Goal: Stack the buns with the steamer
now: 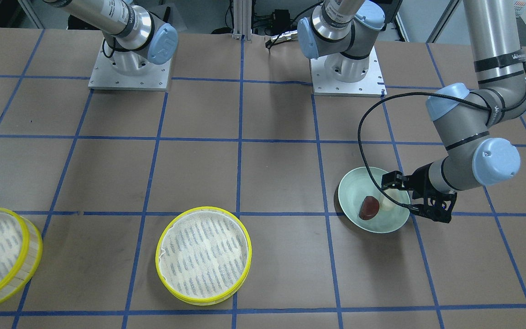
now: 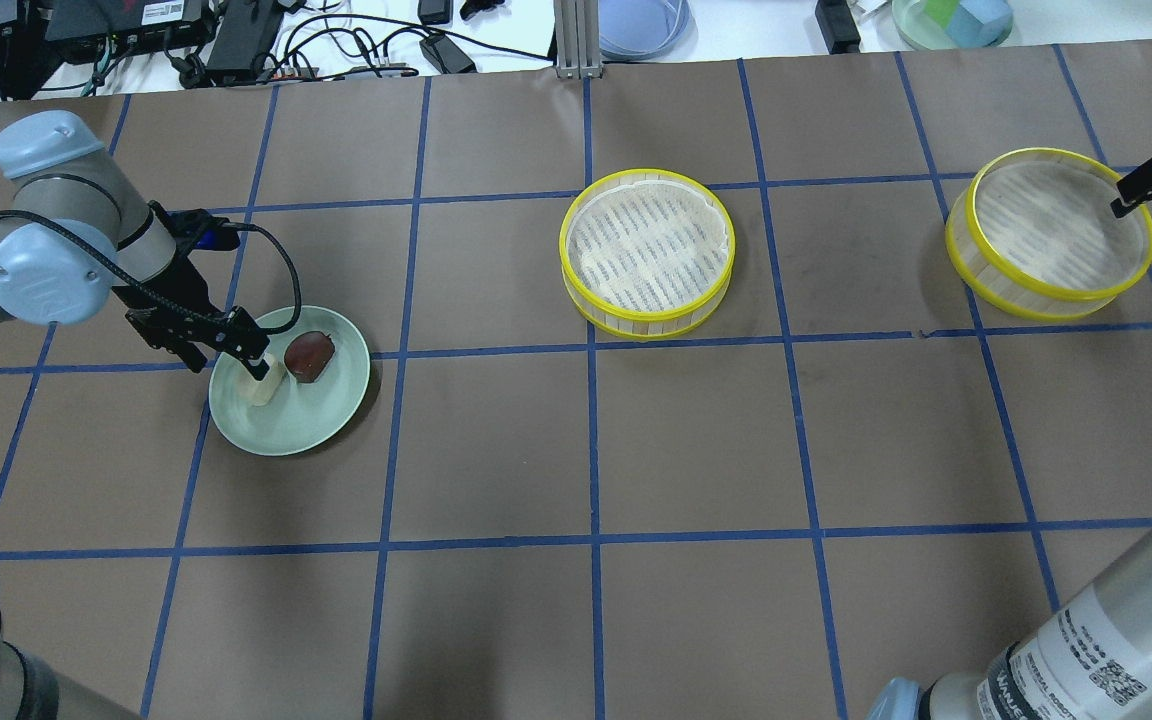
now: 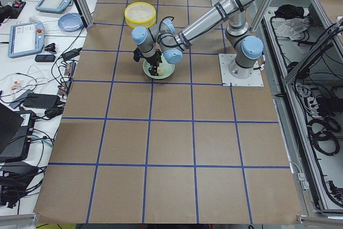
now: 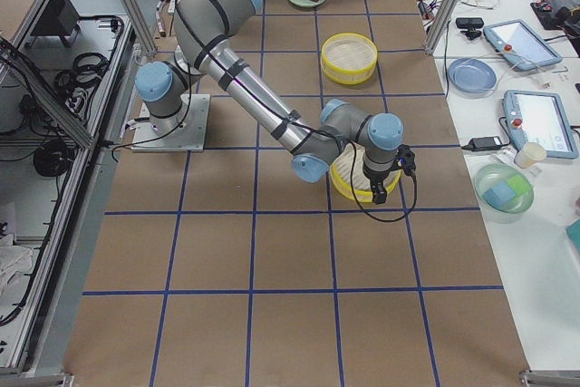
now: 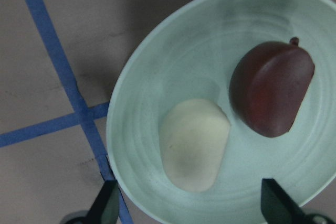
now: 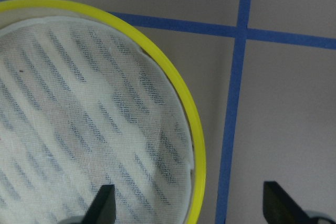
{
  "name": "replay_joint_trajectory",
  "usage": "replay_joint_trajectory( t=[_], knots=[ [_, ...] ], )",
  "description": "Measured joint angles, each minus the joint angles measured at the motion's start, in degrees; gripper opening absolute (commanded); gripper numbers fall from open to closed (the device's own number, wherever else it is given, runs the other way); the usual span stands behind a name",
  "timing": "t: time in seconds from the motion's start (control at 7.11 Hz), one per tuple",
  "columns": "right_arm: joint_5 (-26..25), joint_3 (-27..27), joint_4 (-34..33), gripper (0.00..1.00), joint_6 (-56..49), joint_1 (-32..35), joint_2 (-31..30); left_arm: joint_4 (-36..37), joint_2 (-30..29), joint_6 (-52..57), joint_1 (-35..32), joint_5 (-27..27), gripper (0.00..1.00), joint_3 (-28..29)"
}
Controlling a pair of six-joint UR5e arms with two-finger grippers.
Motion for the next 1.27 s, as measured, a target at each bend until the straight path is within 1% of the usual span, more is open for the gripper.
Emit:
replay_joint_trajectory(
  t=[0.14,0.28,0.42,0.56,0.7,0.84,0.99,1.13,1.27],
  knots=[
    [0.0,0.0,-0.3,0.81,0.0,0.0,0.6,0.5,-0.4,-0.1,0.0,-0.1,0.90,0.0],
    [0.0,0.0,-0.8,0.71,-0.1,-0.1,1.1,1.2,-0.6,-0.2,0.0,-0.2,0.89,0.1],
    [0.0,0.1,-1.4,0.65,-0.1,-0.1,1.6,1.8,-0.9,-0.2,-0.1,-0.5,0.78,0.3],
    [0.0,0.1,-1.8,0.57,-0.1,-0.2,2.0,2.4,-1.4,-0.2,-0.1,-1.1,0.71,0.4],
    [0.0,0.1,-2.0,0.46,-0.1,-0.3,2.4,2.8,-2.1,-0.2,-0.1,-1.6,0.40,0.3],
    [0.0,0.1,-2.1,0.36,-0.1,-0.4,2.7,2.9,-2.6,-0.2,-0.1,-1.8,0.03,0.2],
    [0.0,0.1,-2.1,0.21,-0.1,-0.5,2.8,3.0,-2.7,-0.2,-0.1,-2.0,0.00,0.0],
    [0.0,0.1,-2.1,0.07,0.0,-0.6,2.7,3.1,-2.7,-0.2,-0.1,-2.3,0.00,0.2],
    [0.0,0.1,-2.1,0.07,0.0,-0.6,2.7,3.3,-2.5,-0.3,0.0,-2.6,0.00,0.7]
  ],
)
